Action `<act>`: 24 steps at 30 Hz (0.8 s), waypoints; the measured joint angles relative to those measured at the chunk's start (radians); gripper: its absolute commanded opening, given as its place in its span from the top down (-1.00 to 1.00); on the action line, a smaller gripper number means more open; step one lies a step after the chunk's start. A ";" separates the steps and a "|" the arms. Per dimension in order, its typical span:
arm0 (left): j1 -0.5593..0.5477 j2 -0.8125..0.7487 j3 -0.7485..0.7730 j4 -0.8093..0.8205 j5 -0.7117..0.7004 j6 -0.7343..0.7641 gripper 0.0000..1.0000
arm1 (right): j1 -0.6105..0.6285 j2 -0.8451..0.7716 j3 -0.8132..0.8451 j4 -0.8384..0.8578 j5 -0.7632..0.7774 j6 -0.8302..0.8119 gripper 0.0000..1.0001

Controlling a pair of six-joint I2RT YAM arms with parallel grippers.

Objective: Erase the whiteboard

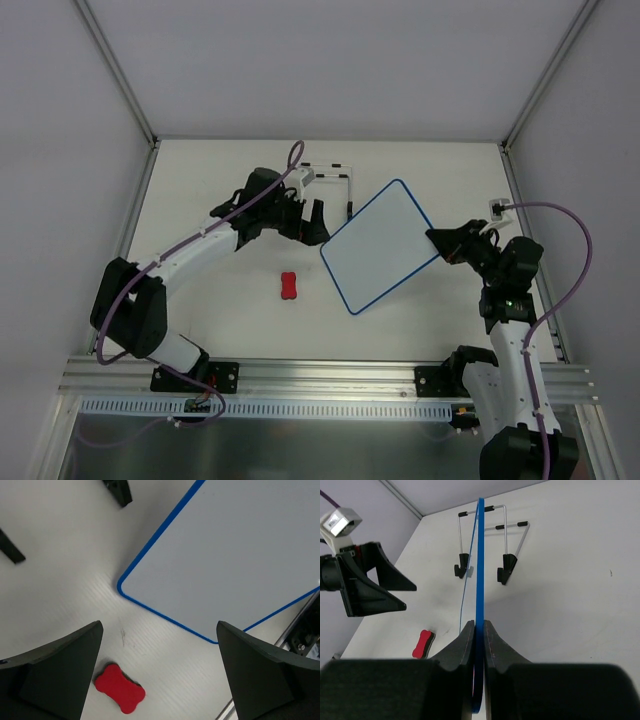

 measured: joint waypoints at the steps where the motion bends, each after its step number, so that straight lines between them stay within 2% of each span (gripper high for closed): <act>1: 0.007 0.021 0.042 0.002 0.044 0.063 -0.97 | 0.000 0.002 0.004 0.001 -0.009 0.000 1.00; 7: 0.092 0.107 0.206 0.010 0.326 0.326 -0.97 | 0.000 0.007 0.017 0.014 -0.057 -0.007 1.00; 11: 0.142 0.160 0.249 0.007 0.517 0.440 -0.98 | 0.000 0.008 0.020 0.019 -0.090 -0.014 1.00; 14: 0.153 0.218 0.272 0.006 0.615 0.484 -0.94 | 0.000 0.008 0.023 0.023 -0.113 -0.017 1.00; 18: 0.153 0.310 0.312 -0.001 0.710 0.499 -0.66 | 0.000 0.008 0.025 0.030 -0.139 -0.025 1.00; 24: 0.150 0.385 0.329 -0.016 0.807 0.500 -0.57 | 0.000 0.008 0.025 0.032 -0.165 -0.027 1.00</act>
